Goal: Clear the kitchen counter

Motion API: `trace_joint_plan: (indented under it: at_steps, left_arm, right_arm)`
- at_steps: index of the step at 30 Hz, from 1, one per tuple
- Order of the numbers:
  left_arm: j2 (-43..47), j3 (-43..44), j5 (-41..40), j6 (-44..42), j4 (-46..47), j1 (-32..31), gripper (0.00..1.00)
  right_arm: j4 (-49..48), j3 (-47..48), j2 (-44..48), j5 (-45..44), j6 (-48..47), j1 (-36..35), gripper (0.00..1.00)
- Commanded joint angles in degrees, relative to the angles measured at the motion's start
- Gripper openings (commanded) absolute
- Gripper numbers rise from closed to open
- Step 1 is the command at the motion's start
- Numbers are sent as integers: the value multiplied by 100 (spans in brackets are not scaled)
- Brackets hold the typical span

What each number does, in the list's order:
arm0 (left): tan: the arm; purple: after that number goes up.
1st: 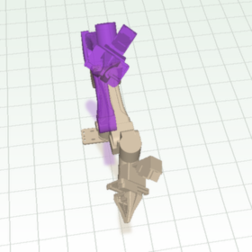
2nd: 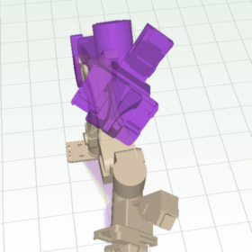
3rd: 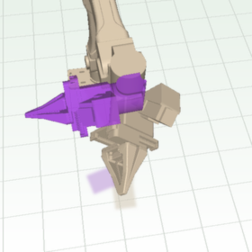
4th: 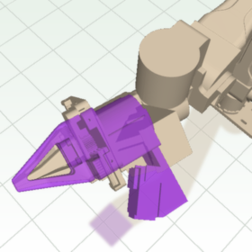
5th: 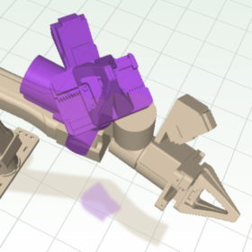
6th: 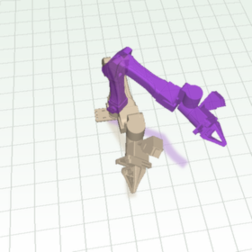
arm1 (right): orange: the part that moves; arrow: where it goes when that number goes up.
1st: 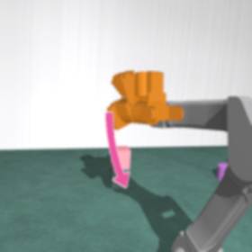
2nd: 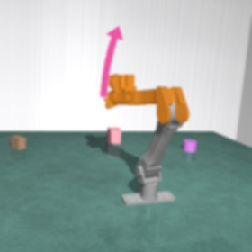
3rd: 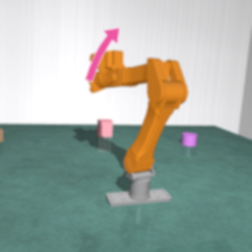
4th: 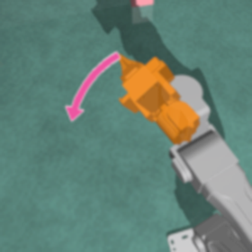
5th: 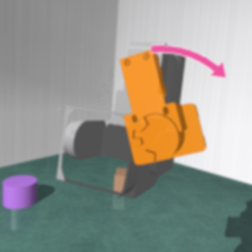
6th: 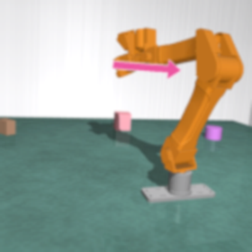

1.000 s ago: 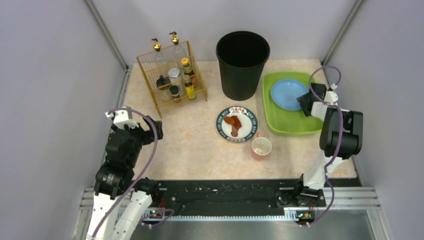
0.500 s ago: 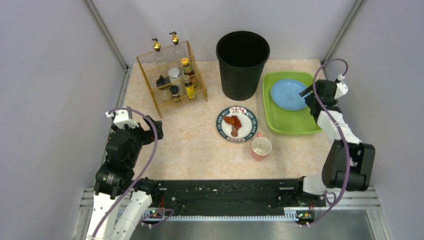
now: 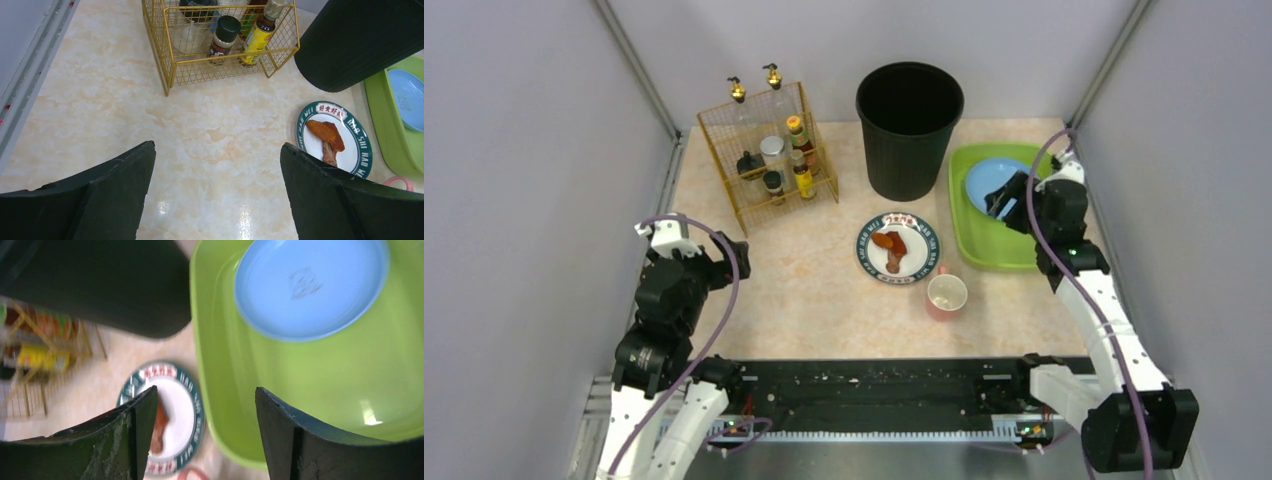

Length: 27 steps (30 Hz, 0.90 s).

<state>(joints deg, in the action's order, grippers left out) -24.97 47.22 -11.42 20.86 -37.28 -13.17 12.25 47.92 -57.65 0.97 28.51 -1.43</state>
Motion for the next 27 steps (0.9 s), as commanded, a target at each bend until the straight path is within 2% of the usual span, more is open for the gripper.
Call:
trace_joint_plan:
  at_steps: [1,8,19,27]
  left_arm:
    - [50,-20,29,-10,188,-10,99]
    - [82,-13,26,-12,180,-10,99]
    - [71,-11,43,-12,176,-10,99]
    - [50,-19,44,-12,169,-10,99]
  right_arm:
    - [646,-382,238,487,-374,-643,69]
    - [1240,-753,428,225,-371,-1542,66]
    - [1992,-962,846,-220,-218,-2109,58]
    - [2239,-780,515,-495,-258,-2523,51]
